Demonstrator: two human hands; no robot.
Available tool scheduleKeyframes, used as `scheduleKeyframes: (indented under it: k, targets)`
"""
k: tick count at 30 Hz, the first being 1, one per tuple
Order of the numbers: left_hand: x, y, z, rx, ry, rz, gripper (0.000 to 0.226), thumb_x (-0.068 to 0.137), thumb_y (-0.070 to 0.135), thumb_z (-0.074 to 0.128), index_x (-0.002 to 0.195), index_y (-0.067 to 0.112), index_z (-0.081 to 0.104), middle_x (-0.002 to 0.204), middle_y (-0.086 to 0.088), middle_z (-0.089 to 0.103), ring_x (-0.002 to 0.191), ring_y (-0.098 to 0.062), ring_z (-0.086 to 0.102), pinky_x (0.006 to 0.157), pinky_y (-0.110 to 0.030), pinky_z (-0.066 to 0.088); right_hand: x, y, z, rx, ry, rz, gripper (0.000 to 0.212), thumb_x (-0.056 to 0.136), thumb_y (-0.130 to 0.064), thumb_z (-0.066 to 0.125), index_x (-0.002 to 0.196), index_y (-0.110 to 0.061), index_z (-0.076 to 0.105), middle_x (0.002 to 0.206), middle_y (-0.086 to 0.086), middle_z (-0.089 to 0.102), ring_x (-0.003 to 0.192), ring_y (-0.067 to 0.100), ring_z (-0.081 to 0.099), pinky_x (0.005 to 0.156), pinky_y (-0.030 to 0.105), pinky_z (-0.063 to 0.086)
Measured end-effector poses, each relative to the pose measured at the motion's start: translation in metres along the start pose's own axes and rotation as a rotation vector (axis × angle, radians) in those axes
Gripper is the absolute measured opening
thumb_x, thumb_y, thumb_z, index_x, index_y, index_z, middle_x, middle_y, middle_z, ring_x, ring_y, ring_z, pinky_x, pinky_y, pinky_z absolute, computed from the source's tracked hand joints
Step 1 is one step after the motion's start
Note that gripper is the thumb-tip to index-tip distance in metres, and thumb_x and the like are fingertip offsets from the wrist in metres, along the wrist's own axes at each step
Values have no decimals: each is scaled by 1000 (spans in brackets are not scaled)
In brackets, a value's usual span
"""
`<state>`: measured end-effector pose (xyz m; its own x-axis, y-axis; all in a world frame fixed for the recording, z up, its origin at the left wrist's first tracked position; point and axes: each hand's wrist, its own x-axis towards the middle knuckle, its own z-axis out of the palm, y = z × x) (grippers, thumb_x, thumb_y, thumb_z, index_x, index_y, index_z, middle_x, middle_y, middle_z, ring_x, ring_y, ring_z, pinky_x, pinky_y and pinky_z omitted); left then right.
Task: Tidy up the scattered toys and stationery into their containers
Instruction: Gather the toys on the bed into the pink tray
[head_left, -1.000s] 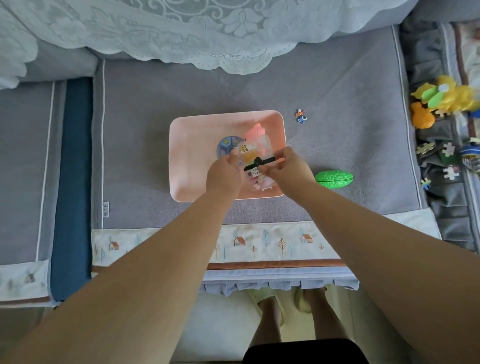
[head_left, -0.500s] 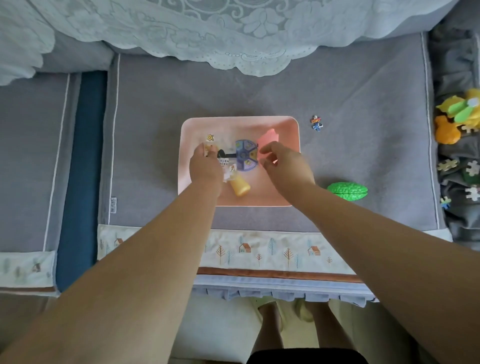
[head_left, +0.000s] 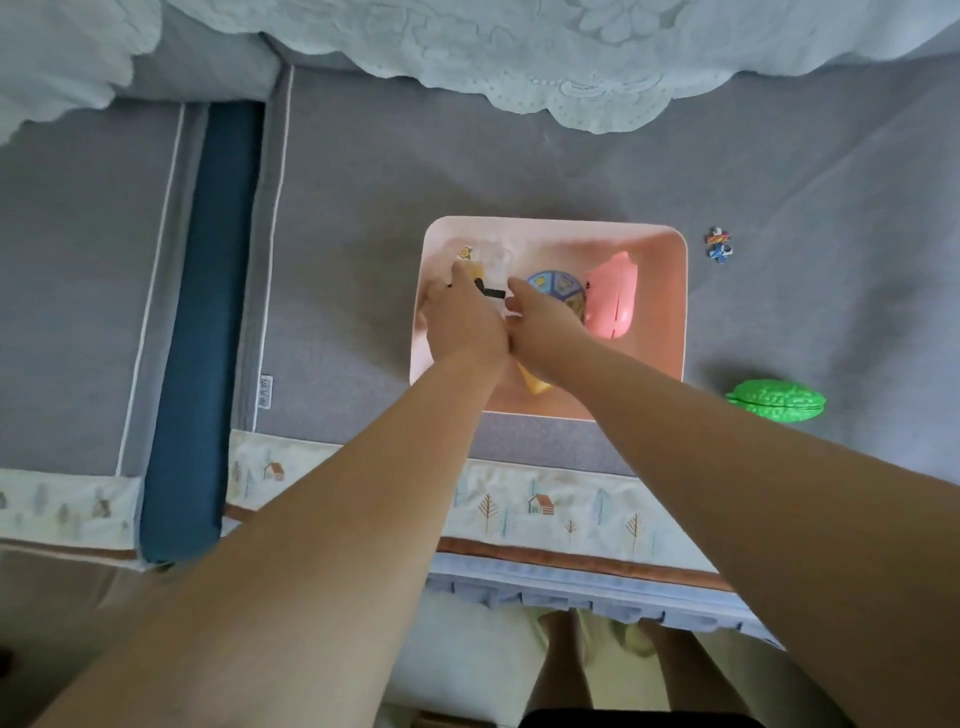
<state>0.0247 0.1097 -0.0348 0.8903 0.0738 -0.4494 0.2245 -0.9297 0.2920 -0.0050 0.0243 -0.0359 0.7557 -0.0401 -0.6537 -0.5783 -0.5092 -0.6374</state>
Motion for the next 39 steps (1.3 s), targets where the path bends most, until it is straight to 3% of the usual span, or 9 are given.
scheduleKeyframes:
  k: [4,8,11,14,19,22,25,31,39]
  targets:
    - [-14,-4,2,129,32,90,53,94,7,43,145,16,33,144,-13,37,136,-31,29,99,-35,39,-4,11,-2,131,14,-34,62,89,6,44,146,-16,35,146,4,47,133,24,45,111,32,35]
    - [-22,4,4,81,74,200,52,91,8,48,141,20,42,139,-9,43,126,-30,35,89,-37,42,-21,18,-26,216,292,-129,45,84,2,40,115,-20,63,105,-5,67,99,13,62,72,3,39]
    - [-27,28,7,-10,122,304,42,91,10,51,132,18,53,124,-10,54,120,-30,43,89,-39,45,-31,24,-56,105,608,-202,32,75,-4,38,88,-16,64,89,-2,63,80,18,56,58,11,37]
    - [-36,64,16,-163,14,445,34,92,14,51,125,17,59,115,-7,64,112,-28,55,89,-39,47,-28,55,-94,15,814,-93,35,75,3,37,97,-9,62,108,10,56,98,28,54,75,29,42]
    - [-54,103,43,-160,-130,446,27,97,29,50,118,13,58,107,-7,64,104,-28,58,84,-38,45,-17,111,-129,-244,599,137,62,80,5,42,134,-26,47,141,5,35,121,31,43,84,30,38]
    - [-61,118,59,35,-60,462,37,95,43,51,112,10,56,100,-8,60,102,-28,56,74,-34,37,-6,127,-144,-496,443,126,73,84,2,45,146,-34,28,158,-3,14,132,31,33,93,38,40]
    - [-65,123,71,174,-30,479,46,92,46,54,121,11,50,116,-10,60,117,-28,52,87,-36,42,7,131,-151,-683,291,27,75,89,-5,49,151,-34,19,160,-2,13,135,32,28,106,43,35]
    - [-67,134,74,238,-15,443,22,89,10,55,110,9,56,112,-10,59,107,-25,55,85,-28,42,3,146,-151,-675,416,-34,33,88,-3,56,119,-14,57,125,9,44,111,32,46,85,41,45]
    - [-81,171,82,211,-51,483,24,89,12,51,113,9,55,110,-8,59,104,-26,56,77,-27,35,-27,190,-173,-437,315,122,15,85,-14,61,98,-13,68,116,12,47,99,37,58,85,39,51]
